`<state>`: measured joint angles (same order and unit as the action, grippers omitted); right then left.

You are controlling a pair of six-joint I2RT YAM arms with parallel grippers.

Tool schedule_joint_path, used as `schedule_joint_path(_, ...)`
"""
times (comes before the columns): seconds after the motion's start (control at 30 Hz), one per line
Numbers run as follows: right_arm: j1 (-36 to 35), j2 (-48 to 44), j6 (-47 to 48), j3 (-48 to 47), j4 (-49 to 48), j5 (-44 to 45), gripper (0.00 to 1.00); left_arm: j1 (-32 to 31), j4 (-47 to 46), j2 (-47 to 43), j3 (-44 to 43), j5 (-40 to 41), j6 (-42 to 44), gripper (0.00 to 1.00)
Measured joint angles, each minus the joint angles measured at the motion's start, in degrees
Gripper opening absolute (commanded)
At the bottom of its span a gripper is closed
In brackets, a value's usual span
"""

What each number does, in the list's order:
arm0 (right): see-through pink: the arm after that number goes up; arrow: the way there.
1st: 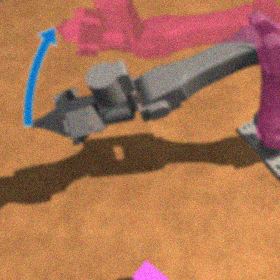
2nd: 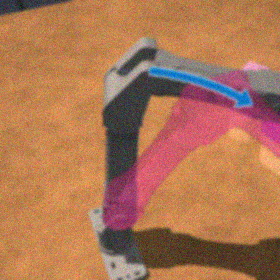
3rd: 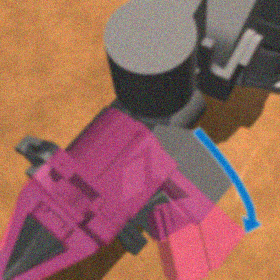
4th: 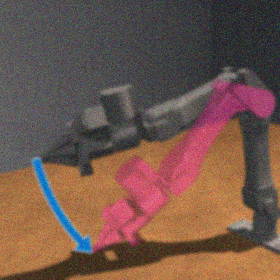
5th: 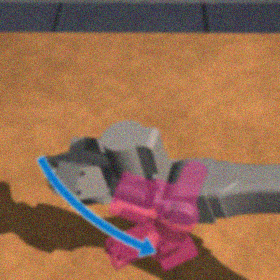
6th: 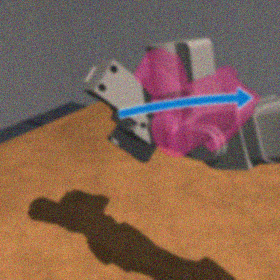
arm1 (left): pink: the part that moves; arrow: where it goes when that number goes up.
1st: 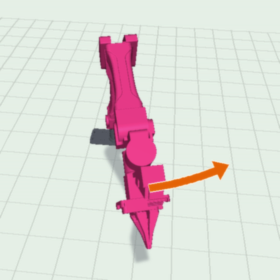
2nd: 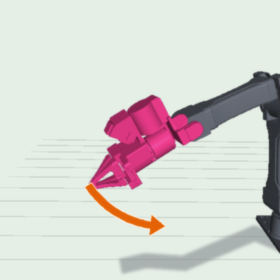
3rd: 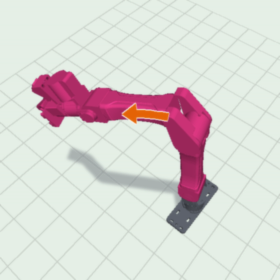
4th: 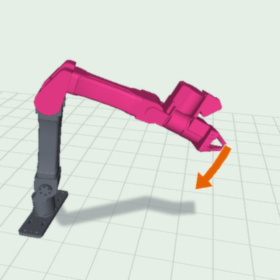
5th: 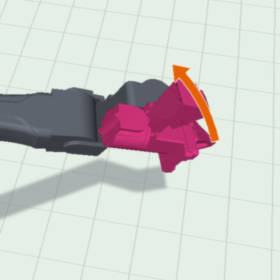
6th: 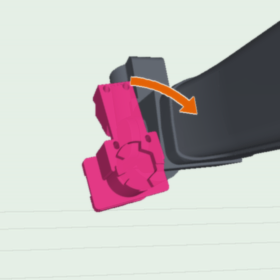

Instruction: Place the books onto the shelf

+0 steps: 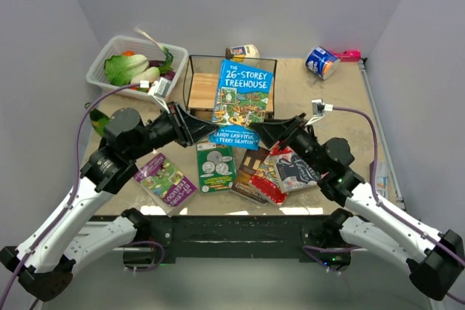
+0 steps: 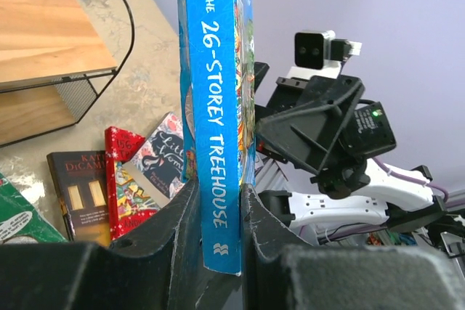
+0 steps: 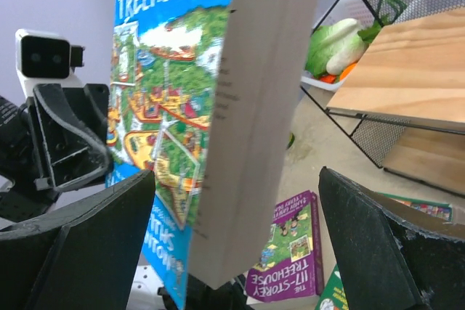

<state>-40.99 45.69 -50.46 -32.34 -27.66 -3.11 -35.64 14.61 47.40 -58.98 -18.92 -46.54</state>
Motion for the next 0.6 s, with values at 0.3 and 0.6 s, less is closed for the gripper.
schedule_joint_path(0.3,6.38,10.08,-5.95,1.18,-17.38,-12.11,0.99,0.0,-3.41,-0.15,-0.22,-3.39,-0.96,0.0)
schedule_joint_path(0.6,6.58,24.85,-15.87,0.39,-41.83,-25.31,0.8,0.26,-9.27,-0.09,3.91,-6.21,-1.9,0.0)
